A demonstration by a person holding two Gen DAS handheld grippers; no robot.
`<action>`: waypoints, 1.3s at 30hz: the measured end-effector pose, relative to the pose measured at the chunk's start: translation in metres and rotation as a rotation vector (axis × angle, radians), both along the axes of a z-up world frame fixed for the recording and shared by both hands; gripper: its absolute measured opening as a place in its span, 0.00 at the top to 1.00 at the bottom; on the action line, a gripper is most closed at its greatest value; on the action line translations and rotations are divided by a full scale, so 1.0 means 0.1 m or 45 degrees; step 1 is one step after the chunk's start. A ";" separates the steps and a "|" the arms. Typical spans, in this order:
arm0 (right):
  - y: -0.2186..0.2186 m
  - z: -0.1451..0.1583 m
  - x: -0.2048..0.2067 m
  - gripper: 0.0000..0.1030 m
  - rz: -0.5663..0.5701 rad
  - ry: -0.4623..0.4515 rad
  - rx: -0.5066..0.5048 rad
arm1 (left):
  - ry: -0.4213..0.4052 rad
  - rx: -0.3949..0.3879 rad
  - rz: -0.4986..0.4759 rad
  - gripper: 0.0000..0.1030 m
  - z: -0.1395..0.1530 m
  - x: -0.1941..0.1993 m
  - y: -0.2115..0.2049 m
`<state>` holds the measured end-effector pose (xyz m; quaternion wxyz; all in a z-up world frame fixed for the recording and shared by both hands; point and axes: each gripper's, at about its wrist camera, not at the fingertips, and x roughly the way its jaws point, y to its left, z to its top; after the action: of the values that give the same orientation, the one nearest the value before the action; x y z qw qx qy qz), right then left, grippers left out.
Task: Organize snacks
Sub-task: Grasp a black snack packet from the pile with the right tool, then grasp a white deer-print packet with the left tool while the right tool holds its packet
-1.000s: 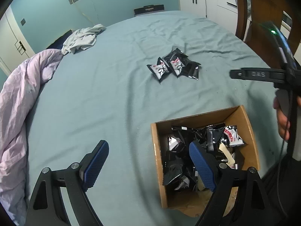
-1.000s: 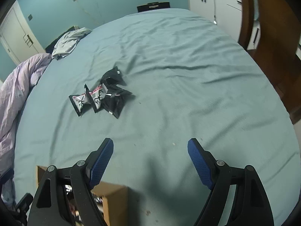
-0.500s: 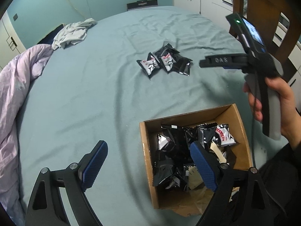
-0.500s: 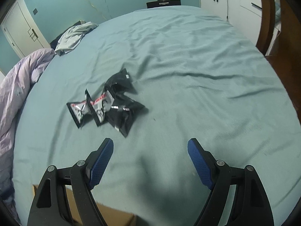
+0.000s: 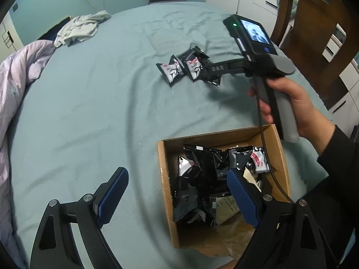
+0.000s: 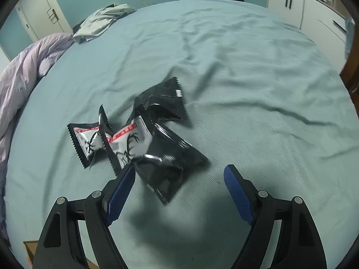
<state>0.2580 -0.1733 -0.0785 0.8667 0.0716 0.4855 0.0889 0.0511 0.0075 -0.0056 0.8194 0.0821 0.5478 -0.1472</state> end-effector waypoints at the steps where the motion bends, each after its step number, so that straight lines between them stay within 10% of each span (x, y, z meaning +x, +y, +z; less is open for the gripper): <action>1: 0.03 -0.03 0.06 0.22 0.003 0.006 -0.001 | 0.005 -0.001 0.002 0.12 -0.01 0.01 0.00; 6: 0.10 -0.08 0.19 0.22 0.010 -0.025 -0.030 | 0.028 -0.001 0.016 0.12 -0.07 0.03 0.01; 10: 0.13 -0.08 0.17 0.55 0.023 -0.054 -0.028 | 0.014 0.030 0.018 0.12 -0.10 0.03 0.01; 14: 0.11 -0.06 0.11 0.66 0.028 -0.058 -0.013 | -0.021 0.057 0.030 0.12 -0.10 0.03 -0.01; 29: -0.30 0.69 -0.88 0.69 -0.071 -0.150 0.118 | -0.318 0.168 0.046 0.12 0.09 -0.15 -0.04; 39: -0.75 0.97 -2.01 0.69 -0.172 -0.257 0.260 | -0.313 0.173 -0.038 0.06 0.30 0.03 -0.27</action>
<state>0.0572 -0.2479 0.0187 0.9034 0.1824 0.3785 0.0859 0.0541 -0.0190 0.0245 0.8706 0.1629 0.4508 -0.1110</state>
